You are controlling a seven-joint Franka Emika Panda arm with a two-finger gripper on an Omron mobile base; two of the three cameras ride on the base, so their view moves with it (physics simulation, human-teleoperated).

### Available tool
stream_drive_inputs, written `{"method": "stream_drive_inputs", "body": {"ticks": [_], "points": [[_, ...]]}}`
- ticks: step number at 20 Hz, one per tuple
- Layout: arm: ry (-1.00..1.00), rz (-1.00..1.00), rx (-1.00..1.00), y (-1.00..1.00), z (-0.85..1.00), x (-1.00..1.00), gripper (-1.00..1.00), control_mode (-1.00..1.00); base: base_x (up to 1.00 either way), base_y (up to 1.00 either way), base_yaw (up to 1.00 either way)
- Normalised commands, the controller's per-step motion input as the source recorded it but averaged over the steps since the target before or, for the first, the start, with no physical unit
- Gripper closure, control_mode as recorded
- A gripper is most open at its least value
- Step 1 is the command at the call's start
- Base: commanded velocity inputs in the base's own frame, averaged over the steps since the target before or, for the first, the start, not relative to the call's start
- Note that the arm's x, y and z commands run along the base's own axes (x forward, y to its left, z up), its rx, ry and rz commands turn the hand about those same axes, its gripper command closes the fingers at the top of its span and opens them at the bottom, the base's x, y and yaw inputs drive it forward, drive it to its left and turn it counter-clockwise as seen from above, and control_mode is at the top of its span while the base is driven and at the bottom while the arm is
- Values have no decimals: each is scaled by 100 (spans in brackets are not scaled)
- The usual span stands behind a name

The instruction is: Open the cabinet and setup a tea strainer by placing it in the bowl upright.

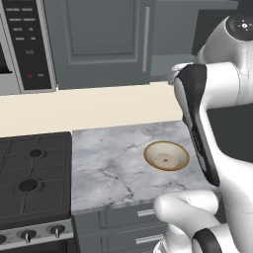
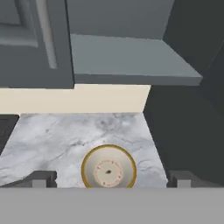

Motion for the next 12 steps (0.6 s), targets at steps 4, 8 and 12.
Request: {"method": "stream_drive_inputs", "body": {"ticks": [4,8,12], "points": [[-28,-30,29,49,33,5,-100,-100,0,0,0],[-25,3,31,14,45,21,-100,-100,0,0,0],[0,27,15,0,29,16,-100,-100,0,0,0]]}}
